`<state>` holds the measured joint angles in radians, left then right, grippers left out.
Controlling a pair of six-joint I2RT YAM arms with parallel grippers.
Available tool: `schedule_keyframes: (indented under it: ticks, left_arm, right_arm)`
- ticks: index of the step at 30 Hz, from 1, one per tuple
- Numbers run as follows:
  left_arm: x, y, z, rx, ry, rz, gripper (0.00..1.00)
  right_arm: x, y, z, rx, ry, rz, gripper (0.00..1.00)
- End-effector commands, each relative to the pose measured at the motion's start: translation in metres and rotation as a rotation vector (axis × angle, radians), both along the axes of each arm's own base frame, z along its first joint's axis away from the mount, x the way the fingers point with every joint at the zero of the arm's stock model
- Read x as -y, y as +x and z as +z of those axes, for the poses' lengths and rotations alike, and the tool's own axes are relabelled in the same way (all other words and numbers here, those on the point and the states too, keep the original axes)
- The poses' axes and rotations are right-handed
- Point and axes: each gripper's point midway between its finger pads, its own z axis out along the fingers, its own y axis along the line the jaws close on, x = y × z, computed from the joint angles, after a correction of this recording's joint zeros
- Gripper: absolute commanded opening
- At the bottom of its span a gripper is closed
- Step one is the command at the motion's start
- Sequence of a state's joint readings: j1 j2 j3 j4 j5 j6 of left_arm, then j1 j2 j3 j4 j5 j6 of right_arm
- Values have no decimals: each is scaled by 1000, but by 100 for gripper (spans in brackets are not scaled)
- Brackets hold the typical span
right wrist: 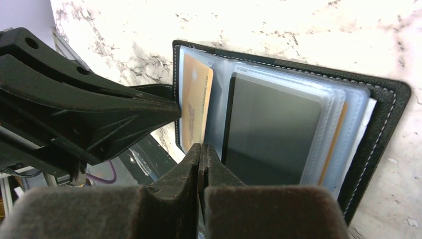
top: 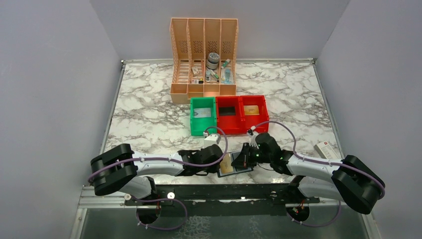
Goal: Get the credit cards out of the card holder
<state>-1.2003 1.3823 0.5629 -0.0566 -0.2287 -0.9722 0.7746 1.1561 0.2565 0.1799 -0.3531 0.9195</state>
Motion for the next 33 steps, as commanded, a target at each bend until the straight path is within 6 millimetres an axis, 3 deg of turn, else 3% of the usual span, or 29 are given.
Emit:
schedule_keyframes:
  ticks: [1,33]
  left_arm:
    - [-13,1,-11,12,74,18,0]
    - [-17,0,-13,6,103,17,0]
  right_arm:
    - [0,-2,3,12,29,17,1]
    - [26,12,-2,25,-35,-11,1]
